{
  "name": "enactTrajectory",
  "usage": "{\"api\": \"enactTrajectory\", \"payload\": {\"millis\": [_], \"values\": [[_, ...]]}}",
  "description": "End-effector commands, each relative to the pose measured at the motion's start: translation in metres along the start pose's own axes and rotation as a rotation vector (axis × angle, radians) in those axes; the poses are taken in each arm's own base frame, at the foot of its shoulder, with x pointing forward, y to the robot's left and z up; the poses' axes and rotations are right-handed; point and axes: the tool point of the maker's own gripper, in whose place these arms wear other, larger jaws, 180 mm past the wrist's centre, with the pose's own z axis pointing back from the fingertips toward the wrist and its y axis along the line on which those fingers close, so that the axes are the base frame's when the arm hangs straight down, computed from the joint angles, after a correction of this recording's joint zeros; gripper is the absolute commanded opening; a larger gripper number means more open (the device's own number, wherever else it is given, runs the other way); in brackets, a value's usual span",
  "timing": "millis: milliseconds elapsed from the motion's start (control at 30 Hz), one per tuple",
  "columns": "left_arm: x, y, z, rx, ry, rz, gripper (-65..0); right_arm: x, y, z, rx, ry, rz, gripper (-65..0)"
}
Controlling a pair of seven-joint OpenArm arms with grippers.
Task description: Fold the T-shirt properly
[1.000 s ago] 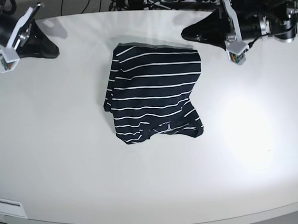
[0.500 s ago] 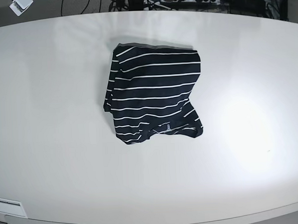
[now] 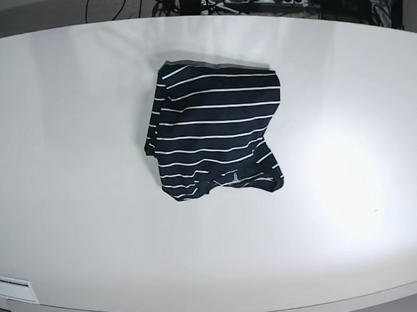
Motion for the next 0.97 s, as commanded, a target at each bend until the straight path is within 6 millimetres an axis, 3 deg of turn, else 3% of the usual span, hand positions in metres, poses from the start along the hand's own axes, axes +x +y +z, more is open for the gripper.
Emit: {"api": "enactTrajectory", "payload": {"millis": [0,167,300,533,700,933], "values": [[-0.007,0.010,-0.007,0.020,0.013,-0.004,-65.0,-0.007,-0.004,-0.005,-0.001,0.021,0.023,-65.0],[-0.013,0.076,-0.053,0.196,-0.049,-0.033,-65.0,-0.012,-0.054,-0.051,-0.187,0.066,0.039,-65.0],[-0.012,0.105,-0.081,0.325,-0.089,-0.063,-65.0,-0.011,-0.084,-0.081,-0.303,0.096,0.004,-65.0],[0.018,0.100,-0.119,0.458,-0.131,-0.051,-65.0,0.012,-0.084,-0.129,-0.377,0.090,-0.071,-65.0],[0.033,0.076,-0.139,0.418,-0.160,-0.023,-65.0,0.038,-0.079,-0.142,-0.419,0.059,-0.026,-65.0],[0.036,0.070,-0.142,0.407,-0.166,-0.030,-65.0,0.053,-0.058,-0.156,-0.368,0.006,-0.022,-65.0]]}}
